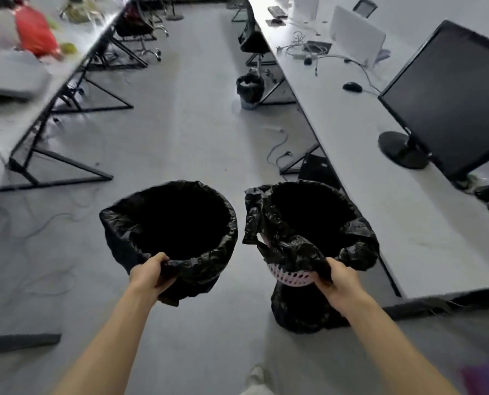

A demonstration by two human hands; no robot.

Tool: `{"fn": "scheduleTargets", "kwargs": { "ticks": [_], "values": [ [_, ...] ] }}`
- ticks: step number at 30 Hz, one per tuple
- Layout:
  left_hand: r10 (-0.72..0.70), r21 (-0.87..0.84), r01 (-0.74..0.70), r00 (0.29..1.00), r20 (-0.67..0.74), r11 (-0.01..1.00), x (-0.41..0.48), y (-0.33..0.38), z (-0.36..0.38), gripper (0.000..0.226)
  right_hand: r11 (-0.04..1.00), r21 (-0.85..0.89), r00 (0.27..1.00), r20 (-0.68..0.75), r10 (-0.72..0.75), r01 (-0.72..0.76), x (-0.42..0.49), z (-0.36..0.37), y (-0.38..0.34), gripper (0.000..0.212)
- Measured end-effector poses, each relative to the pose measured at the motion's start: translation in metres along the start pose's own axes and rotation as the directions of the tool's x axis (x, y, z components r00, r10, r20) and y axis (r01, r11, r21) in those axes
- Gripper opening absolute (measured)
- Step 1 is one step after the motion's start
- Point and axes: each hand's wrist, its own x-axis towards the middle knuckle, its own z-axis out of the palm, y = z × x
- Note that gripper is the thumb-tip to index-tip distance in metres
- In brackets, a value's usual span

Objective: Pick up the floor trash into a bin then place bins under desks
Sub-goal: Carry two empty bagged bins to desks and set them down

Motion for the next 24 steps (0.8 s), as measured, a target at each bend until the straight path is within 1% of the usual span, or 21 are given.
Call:
{"fn": "scheduleTargets", "kwargs": {
  "ticks": [2, 4, 7, 9, 12, 16, 19, 21, 24],
  "values": [
    [0.014, -0.033, -0.013, 1.0, 0.005, 0.999, 0.017, 0.039, 0.019, 0.012, 0.999, -0.024, 0.999, 0.013, -0.04, 0.04, 0.016, 0.038, -0.035, 0.011],
    [0.027, -0.073, -0.027, 1.0, 0.002, 0.997, 0.052, 0.091, 0.041, 0.015, 0.997, -0.044, 0.997, 0.053, -0.063, 0.065, 0.044, 0.092, -0.082, 0.01],
    [0.032, -0.096, -0.035, 0.999, -0.027, 0.995, 0.091, 0.15, 0.064, 0.018, 0.992, -0.073, 0.993, 0.058, -0.101, 0.105, 0.071, 0.158, -0.135, 0.02],
    [0.048, -0.111, -0.049, 0.999, -0.015, 0.993, 0.13, 0.196, 0.083, 0.019, 0.989, -0.064, 0.988, 0.079, -0.13, 0.135, 0.098, 0.209, -0.172, 0.019],
    [0.055, -0.093, -0.058, 0.998, -0.027, 0.994, 0.186, 0.252, 0.108, 0.026, 0.983, -0.099, 0.985, 0.082, -0.149, 0.156, 0.139, 0.275, -0.213, 0.021],
    [0.092, -0.069, -0.093, 0.996, -0.015, 0.993, 0.271, 0.333, 0.148, 0.03, 0.976, -0.125, 0.982, 0.076, -0.172, 0.181, 0.202, 0.364, -0.259, 0.019],
    [0.11, -0.031, -0.111, 0.994, -0.023, 0.993, 0.334, 0.408, 0.182, 0.028, 0.976, -0.132, 0.985, 0.043, -0.166, 0.171, 0.248, 0.436, -0.299, 0.016],
    [0.12, -0.022, -0.12, 0.993, 0.002, 0.993, 0.375, 0.461, 0.208, 0.027, 0.978, -0.118, 0.985, 0.041, -0.17, 0.173, 0.276, 0.486, -0.331, 0.015],
    [0.127, 0.007, -0.127, 0.992, 0.024, 0.992, 0.418, 0.525, 0.252, 0.025, 0.979, -0.111, 0.985, 0.016, -0.169, 0.17, 0.31, 0.542, -0.375, 0.014]
  ]
}}
